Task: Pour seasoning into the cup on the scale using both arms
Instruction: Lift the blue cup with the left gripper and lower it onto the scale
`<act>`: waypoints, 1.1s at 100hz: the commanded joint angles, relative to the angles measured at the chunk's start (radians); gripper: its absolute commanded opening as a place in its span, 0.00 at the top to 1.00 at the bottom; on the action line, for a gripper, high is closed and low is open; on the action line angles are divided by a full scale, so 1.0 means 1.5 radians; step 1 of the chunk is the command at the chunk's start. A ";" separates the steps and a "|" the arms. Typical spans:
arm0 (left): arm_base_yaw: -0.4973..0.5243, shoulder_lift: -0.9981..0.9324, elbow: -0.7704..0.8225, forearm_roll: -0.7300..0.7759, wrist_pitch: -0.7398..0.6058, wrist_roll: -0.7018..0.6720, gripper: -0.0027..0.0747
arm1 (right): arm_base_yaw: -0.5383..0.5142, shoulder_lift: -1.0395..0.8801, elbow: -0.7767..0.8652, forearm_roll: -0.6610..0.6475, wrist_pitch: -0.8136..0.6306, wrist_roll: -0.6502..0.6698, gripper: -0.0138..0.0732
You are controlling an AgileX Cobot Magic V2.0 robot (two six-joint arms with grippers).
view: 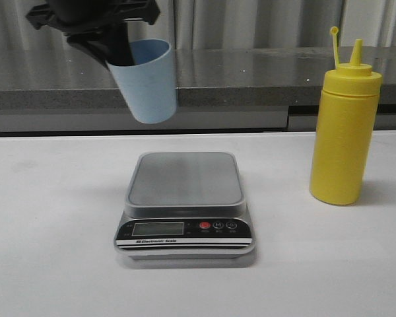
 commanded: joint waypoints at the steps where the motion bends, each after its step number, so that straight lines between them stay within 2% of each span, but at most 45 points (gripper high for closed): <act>1: -0.028 -0.013 -0.022 -0.005 -0.037 0.005 0.99 | 0.000 -0.014 -0.012 -0.005 -0.050 -0.003 0.92; 41: -0.042 0.060 -0.025 -0.023 -0.041 0.005 0.99 | 0.000 -0.014 -0.012 -0.005 -0.050 -0.003 0.92; 58: -0.042 0.073 -0.035 -0.036 -0.009 0.005 0.98 | 0.000 -0.014 -0.012 -0.005 -0.050 -0.003 0.92; 68: -0.042 0.073 -0.037 -0.035 -0.006 0.005 0.88 | 0.000 -0.014 -0.012 -0.005 -0.050 -0.003 0.92; 76: -0.042 0.073 -0.044 -0.035 0.002 0.005 0.71 | 0.000 -0.014 -0.012 -0.005 -0.050 -0.003 0.92; 89: -0.042 0.073 -0.063 -0.035 0.012 0.005 0.52 | 0.000 -0.014 -0.012 -0.005 -0.050 -0.003 0.92; 96: -0.042 0.073 -0.080 -0.035 0.023 0.005 0.48 | 0.000 -0.014 -0.012 -0.005 -0.050 -0.003 0.92; 110: -0.042 0.072 -0.112 -0.043 0.042 0.005 0.48 | 0.000 -0.014 -0.012 -0.005 -0.050 -0.003 0.92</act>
